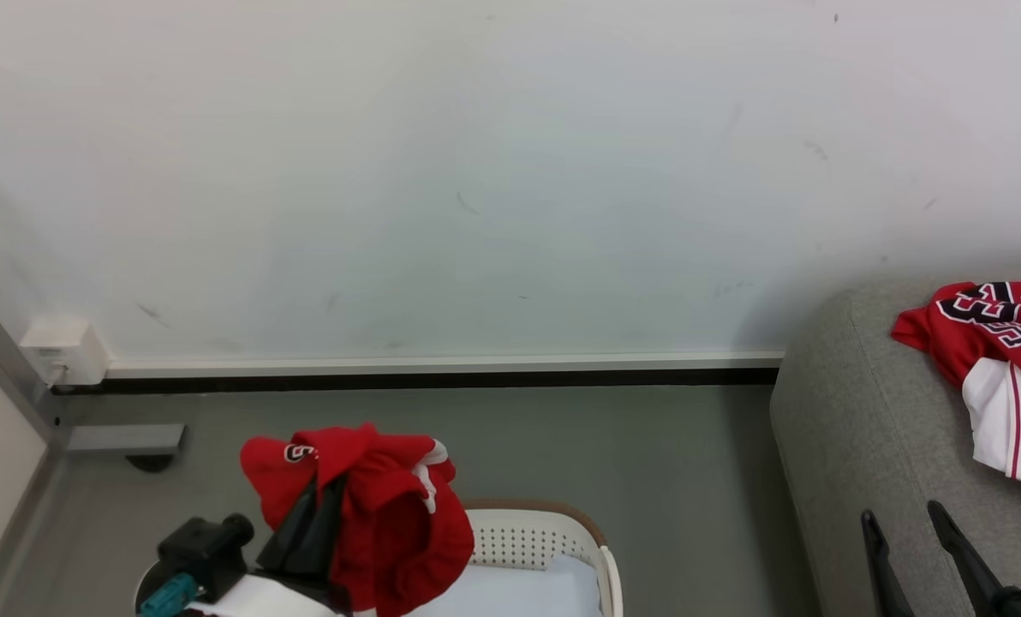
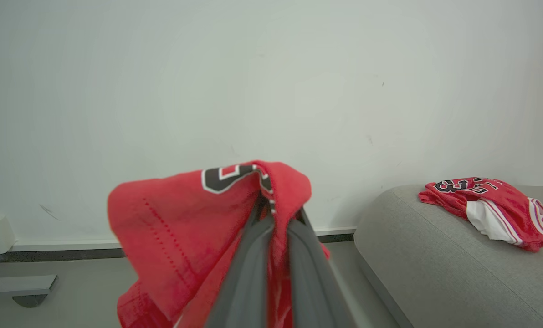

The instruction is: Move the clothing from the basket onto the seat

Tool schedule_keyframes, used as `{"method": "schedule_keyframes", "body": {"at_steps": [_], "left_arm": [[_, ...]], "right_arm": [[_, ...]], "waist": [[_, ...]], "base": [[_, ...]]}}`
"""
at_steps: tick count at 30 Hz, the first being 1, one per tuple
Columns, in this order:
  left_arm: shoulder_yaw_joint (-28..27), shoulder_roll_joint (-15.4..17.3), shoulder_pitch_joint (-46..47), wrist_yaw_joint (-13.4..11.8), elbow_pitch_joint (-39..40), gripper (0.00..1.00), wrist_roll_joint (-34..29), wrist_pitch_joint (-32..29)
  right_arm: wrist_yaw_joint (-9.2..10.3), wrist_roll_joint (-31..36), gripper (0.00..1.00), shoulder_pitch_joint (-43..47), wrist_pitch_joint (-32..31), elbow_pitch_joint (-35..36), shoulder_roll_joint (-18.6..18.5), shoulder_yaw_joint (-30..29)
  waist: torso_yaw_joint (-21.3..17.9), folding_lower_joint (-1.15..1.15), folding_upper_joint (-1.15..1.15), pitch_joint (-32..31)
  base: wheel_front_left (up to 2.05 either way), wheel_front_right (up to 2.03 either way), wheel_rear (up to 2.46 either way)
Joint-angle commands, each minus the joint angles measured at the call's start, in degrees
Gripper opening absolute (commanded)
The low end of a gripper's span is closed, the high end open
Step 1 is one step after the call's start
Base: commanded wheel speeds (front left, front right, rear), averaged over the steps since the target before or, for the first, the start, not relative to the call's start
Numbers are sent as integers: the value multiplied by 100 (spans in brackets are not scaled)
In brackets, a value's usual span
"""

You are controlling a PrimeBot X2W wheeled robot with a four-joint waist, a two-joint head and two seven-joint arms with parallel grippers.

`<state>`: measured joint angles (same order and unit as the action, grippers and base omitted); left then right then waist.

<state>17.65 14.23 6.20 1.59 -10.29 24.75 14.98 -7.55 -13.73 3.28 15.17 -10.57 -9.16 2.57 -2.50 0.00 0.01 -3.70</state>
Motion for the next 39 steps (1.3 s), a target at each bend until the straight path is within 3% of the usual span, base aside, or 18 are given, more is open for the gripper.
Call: {"method": "schedule_keyframes", "body": {"at_steps": [1, 8, 19, 27, 39], "left_arm": [[13, 72, 32, 34, 53, 0, -74, -7], [270, 233, 351, 250, 319, 0, -179, -270], [1122, 51, 947, 497, 613, 0, -213, -727], [1974, -67, 1312, 585, 544, 0, -156, -846], [3307, 121, 1769, 580, 795, 0, 376, -762]], "right_arm": [[13, -2, 100, -88, -4, 38, -82, 55], [14, -344, 100, -549, -43, 252, -652, 1007], [13, -1150, 100, -1656, -687, 937, -1690, 3089], [13, -1539, 100, -2333, -888, 1105, -1956, 4154], [13, -1924, 100, -2708, -798, 769, -2067, 4865]], "waist": [[-12, 0, -1, 15], [-34, 0, -1, 69], [92, 0, -1, 52], [135, 0, -1, 24], [149, 0, -1, 36]], "base": [[0, 0, 0], [0, 0, 0], [0, 0, 0], [0, 0, 0], [0, 0, 0]]}}
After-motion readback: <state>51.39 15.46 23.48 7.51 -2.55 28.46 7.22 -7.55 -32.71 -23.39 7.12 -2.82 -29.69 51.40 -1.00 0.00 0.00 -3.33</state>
